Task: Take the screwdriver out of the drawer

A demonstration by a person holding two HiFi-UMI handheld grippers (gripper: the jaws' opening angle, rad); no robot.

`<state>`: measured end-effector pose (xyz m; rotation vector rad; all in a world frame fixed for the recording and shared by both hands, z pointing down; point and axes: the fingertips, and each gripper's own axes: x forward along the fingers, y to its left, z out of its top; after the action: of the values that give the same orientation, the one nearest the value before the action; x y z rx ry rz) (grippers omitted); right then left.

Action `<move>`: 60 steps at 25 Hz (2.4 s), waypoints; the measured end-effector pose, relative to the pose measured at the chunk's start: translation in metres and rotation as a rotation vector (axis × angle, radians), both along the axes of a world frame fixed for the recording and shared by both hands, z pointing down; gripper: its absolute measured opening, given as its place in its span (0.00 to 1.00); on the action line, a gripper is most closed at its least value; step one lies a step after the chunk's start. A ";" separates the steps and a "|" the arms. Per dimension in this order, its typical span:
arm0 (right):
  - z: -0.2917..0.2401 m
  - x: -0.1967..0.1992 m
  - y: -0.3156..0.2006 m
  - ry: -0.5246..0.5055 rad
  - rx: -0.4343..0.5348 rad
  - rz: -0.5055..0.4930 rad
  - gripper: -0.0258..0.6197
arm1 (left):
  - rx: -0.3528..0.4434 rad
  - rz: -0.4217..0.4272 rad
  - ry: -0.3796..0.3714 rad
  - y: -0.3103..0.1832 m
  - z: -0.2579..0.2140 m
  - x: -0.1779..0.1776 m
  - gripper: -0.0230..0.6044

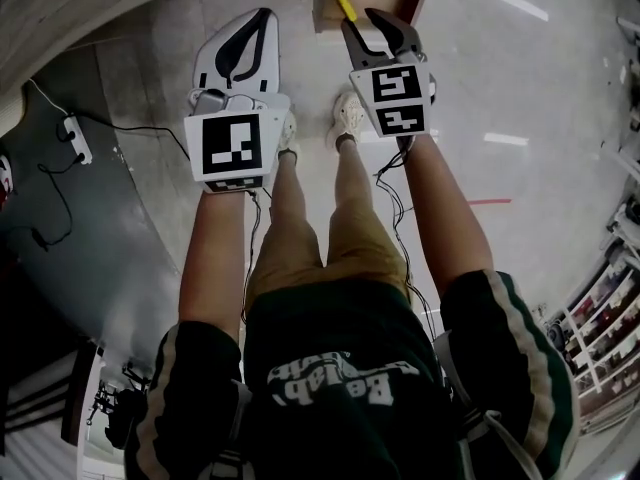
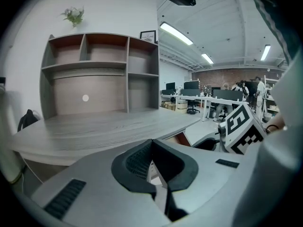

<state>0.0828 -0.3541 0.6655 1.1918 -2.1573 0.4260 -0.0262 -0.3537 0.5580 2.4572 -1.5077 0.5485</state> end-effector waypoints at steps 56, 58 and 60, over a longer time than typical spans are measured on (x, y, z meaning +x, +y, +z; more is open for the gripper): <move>0.155 -0.006 -0.057 0.268 -0.052 -0.028 0.17 | -0.076 -0.065 0.049 -0.006 0.065 -0.024 0.06; 0.155 -0.005 -0.056 0.260 -0.055 -0.022 0.17 | -0.074 -0.062 0.048 -0.007 0.065 -0.023 0.06; 0.155 -0.004 -0.056 0.254 -0.056 -0.014 0.17 | -0.069 -0.059 0.045 -0.007 0.065 -0.021 0.06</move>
<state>0.0791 -0.4099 0.8206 1.1342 -1.9228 0.3088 -0.0476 -0.3609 0.6230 2.3501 -1.5122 0.5212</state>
